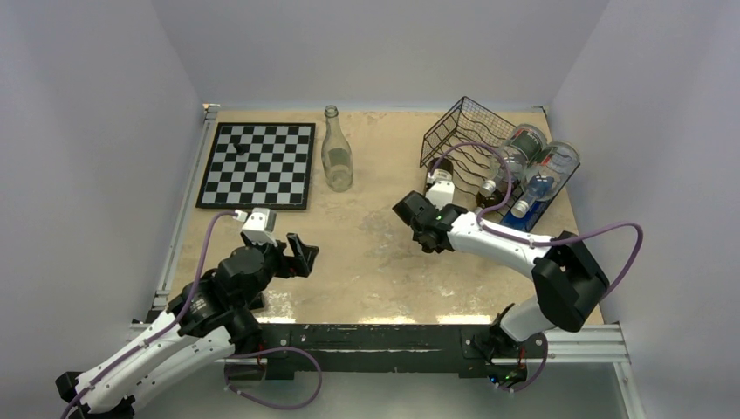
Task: Put the wine bottle on the wine rack
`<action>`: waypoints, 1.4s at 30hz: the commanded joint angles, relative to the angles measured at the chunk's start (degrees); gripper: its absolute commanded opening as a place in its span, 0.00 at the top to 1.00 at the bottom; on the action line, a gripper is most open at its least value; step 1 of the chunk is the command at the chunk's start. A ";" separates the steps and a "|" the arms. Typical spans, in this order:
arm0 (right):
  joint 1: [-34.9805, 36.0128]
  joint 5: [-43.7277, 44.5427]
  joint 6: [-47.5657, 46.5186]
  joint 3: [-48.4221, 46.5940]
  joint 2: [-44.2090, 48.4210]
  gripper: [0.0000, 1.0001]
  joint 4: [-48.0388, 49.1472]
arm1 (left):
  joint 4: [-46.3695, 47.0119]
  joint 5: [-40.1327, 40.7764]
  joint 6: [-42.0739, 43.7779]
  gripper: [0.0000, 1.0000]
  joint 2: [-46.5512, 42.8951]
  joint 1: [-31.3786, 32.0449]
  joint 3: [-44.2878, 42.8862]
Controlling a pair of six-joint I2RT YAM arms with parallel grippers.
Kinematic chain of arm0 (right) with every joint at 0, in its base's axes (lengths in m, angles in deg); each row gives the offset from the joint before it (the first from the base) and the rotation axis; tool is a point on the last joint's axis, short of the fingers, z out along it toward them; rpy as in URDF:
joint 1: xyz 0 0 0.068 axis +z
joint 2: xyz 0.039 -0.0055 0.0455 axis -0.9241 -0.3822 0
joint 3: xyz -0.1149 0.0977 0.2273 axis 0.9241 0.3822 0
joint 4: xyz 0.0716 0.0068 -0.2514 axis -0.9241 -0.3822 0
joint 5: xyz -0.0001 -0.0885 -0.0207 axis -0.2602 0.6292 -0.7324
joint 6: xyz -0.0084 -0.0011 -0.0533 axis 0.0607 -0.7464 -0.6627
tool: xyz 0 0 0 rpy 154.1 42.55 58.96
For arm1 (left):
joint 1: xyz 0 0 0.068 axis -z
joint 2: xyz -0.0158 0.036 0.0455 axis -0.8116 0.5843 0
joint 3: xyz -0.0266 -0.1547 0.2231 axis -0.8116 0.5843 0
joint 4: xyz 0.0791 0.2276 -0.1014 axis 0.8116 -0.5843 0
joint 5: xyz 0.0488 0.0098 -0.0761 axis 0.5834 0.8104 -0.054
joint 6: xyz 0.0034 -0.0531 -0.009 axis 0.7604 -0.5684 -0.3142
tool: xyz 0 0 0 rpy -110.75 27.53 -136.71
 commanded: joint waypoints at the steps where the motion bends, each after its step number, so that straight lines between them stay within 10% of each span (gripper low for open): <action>1: -2.02 5.72 4.11 -2.89 1.68 1.00 1.24 | 0.01 0.90 1.47 0.08 -0.85 -0.27 -2.35; 42: -18.26 12.17 -5.12 -25.31 -19.46 1.00 -7.08 | -3.97 -6.10 -0.60 0.09 -10.69 -0.25 -9.30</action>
